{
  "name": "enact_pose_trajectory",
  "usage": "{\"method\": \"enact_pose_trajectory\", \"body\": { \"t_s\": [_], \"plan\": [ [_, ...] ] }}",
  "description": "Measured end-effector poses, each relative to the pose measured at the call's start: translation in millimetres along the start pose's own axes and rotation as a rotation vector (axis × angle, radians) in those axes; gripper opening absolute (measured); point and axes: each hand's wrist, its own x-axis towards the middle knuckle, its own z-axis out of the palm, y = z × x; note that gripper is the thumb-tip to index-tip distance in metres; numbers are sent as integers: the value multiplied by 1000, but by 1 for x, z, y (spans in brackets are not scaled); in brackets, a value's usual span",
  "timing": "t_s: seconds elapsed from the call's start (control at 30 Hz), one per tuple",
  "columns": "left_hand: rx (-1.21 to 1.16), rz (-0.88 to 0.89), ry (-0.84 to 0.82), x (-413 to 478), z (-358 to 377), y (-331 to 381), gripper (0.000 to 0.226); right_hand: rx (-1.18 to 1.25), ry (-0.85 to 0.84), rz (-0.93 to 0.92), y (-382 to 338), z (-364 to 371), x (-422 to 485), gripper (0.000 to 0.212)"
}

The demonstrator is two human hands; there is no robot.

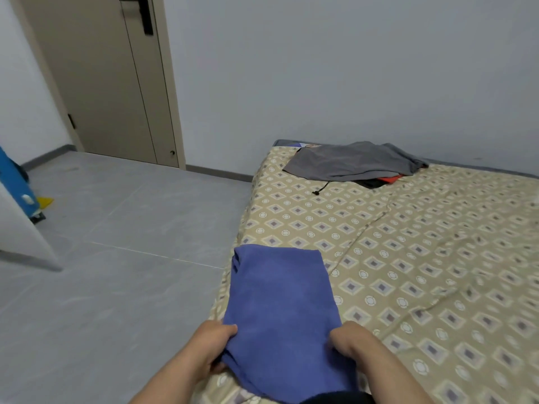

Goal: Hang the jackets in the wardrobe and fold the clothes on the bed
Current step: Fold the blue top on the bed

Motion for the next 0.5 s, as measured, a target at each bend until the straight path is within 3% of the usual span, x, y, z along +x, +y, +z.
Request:
{"method": "enact_pose_trajectory", "body": {
  "t_s": [0.1, 0.2, 0.33, 0.5],
  "plan": [
    [168, 118, 76, 3, -4, 3, 24, 120, 100, -43, -9, -1, 10, 12],
    [175, 224, 157, 15, -4, 13, 28, 288, 181, -124, -20, 5, 22, 15],
    [119, 308, 119, 45, -4, 40, 27, 442, 249, -194, -33, 10, 49, 26],
    [107, 395, 34, 83, 6, 83, 17, 538, 174, -252, -41, -13, 97, 73]
  ]
}}
